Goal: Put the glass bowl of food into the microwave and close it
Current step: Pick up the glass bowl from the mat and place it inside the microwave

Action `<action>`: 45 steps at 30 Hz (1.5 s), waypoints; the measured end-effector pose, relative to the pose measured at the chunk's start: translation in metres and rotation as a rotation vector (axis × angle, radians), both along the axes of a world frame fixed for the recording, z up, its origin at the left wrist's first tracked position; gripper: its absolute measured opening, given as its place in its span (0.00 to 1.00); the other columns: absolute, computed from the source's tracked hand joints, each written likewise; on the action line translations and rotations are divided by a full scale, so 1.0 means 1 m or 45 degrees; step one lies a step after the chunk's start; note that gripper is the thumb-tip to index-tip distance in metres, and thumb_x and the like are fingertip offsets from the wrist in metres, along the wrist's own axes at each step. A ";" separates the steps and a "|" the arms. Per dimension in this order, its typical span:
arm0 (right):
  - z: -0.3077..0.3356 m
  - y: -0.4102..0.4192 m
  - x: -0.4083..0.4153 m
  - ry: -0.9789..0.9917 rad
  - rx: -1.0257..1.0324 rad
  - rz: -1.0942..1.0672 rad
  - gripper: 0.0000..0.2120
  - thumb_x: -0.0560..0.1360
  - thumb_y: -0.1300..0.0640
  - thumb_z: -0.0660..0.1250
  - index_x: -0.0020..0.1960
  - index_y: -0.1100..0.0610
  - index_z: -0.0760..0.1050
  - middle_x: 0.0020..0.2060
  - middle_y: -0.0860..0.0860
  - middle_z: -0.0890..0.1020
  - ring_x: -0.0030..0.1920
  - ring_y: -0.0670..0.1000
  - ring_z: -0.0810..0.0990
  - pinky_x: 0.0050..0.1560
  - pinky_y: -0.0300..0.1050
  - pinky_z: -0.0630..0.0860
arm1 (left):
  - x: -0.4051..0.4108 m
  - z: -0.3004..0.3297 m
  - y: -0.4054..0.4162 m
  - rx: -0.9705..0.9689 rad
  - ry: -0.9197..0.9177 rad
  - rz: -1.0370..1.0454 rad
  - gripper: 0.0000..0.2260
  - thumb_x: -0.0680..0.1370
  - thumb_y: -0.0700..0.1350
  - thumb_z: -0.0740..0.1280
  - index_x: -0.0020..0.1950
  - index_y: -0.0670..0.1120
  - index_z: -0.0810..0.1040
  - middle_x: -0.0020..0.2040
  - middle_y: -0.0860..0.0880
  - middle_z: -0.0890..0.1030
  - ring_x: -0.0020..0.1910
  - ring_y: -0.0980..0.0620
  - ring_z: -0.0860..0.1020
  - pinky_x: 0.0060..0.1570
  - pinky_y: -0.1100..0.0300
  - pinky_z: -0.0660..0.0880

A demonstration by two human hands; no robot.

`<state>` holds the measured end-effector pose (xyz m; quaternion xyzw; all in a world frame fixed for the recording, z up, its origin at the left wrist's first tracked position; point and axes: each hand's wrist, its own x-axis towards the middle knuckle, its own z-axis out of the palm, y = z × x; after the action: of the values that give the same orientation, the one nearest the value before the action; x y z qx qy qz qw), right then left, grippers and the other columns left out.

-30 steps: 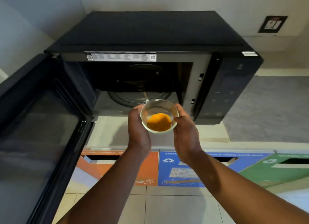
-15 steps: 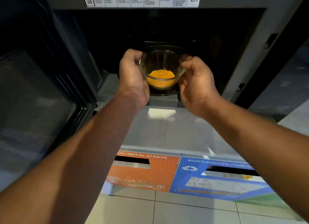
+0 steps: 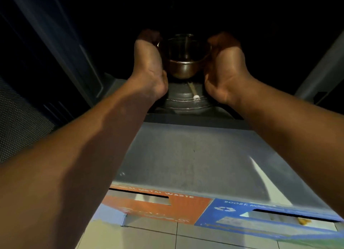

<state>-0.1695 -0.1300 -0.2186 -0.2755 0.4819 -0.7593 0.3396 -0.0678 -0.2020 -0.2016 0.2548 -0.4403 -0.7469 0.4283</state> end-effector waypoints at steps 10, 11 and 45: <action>-0.002 -0.010 -0.008 -0.046 0.029 -0.002 0.15 0.81 0.53 0.55 0.41 0.52 0.77 0.33 0.47 0.82 0.40 0.49 0.81 0.43 0.44 0.75 | -0.005 -0.006 -0.007 0.013 -0.020 0.023 0.18 0.83 0.47 0.55 0.39 0.46 0.78 0.32 0.50 0.83 0.35 0.50 0.83 0.44 0.54 0.78; -0.001 -0.010 -0.007 -0.049 0.041 -0.011 0.16 0.81 0.53 0.55 0.40 0.52 0.77 0.31 0.46 0.82 0.40 0.48 0.81 0.43 0.43 0.75 | -0.005 -0.007 -0.007 0.009 -0.032 0.018 0.19 0.83 0.47 0.54 0.38 0.46 0.79 0.32 0.50 0.84 0.35 0.51 0.83 0.43 0.54 0.78; 0.042 0.068 0.044 0.155 0.386 -0.093 0.16 0.65 0.48 0.62 0.49 0.55 0.73 0.47 0.56 0.76 0.52 0.59 0.76 0.66 0.64 0.70 | 0.041 0.009 0.026 -0.003 -0.402 0.083 0.22 0.62 0.59 0.66 0.50 0.47 0.81 0.57 0.34 0.82 0.59 0.36 0.80 0.67 0.30 0.71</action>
<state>-0.1251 -0.0617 -0.1771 -0.2491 0.6203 -0.6716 0.3197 -0.0267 -0.1762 -0.1927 0.3825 -0.4946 -0.6828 0.3781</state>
